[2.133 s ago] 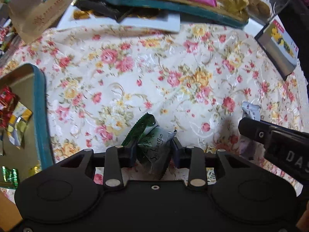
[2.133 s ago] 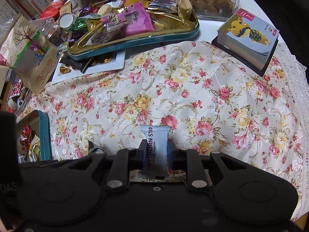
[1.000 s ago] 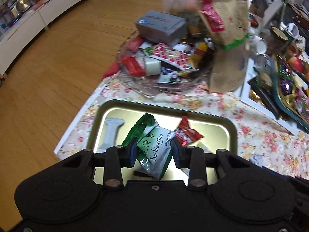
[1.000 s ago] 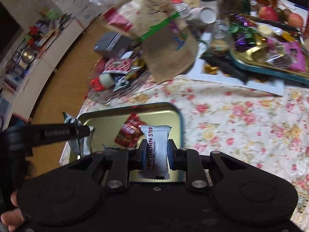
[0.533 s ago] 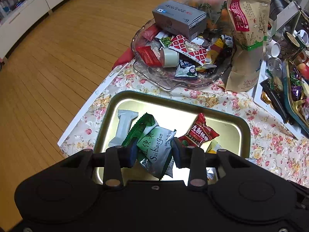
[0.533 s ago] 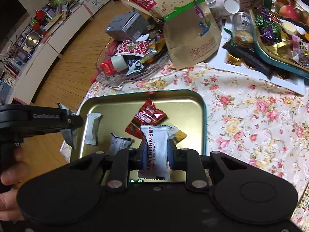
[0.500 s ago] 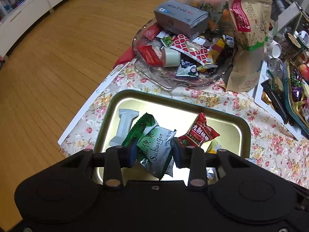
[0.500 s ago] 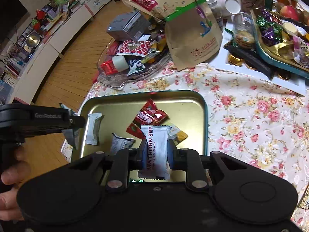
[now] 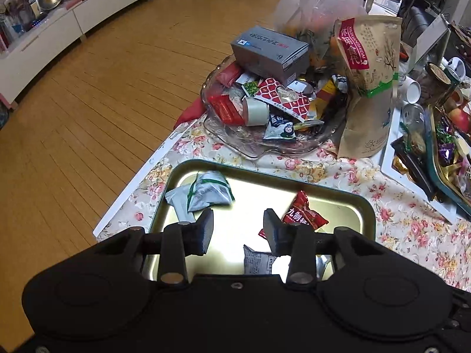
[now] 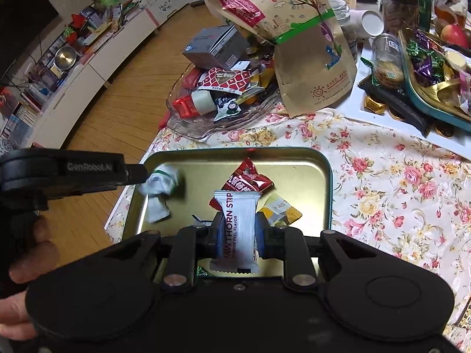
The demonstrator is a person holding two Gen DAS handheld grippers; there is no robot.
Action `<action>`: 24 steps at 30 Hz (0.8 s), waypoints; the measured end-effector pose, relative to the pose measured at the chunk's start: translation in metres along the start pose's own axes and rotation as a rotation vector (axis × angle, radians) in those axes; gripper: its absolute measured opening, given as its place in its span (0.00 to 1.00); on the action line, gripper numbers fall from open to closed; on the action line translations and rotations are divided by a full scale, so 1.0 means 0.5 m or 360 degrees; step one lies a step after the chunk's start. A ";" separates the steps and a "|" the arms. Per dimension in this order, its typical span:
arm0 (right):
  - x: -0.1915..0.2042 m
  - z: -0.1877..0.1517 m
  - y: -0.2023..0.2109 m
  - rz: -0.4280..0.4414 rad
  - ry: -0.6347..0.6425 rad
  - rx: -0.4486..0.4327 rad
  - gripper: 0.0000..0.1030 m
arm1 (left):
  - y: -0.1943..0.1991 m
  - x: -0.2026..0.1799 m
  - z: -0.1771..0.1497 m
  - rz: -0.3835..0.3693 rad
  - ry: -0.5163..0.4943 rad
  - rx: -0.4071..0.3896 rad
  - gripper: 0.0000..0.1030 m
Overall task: Organize snacks
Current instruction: 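Move both open tools back to the snacks on the cloth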
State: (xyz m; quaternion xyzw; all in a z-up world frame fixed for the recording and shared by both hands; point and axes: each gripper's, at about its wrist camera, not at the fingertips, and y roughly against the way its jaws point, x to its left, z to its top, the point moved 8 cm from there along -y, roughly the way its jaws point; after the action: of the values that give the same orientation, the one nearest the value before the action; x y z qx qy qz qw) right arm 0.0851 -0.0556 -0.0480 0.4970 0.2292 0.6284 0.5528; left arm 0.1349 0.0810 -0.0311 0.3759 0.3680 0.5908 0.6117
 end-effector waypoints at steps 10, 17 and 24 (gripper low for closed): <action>0.017 -0.012 -0.019 0.0018 0.0033 0.0065 0.25 | -0.036 0.006 -0.026 0.0039 0.0003 0.0181 0.47; 0.026 -0.025 -0.031 0.0024 0.0037 0.0140 0.30 | -0.035 0.005 -0.028 0.0054 0.0014 0.0214 0.47; -0.007 -0.021 -0.023 -0.0041 -0.0021 0.0124 0.32 | -0.029 -0.040 -0.043 0.0025 -0.0094 0.0240 0.47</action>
State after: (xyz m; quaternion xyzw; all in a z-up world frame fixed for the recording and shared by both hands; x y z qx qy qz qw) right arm 0.0808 -0.0527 -0.0631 0.5192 0.2562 0.6086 0.5425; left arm 0.1214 0.0614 -0.0534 0.4411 0.3903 0.5548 0.5876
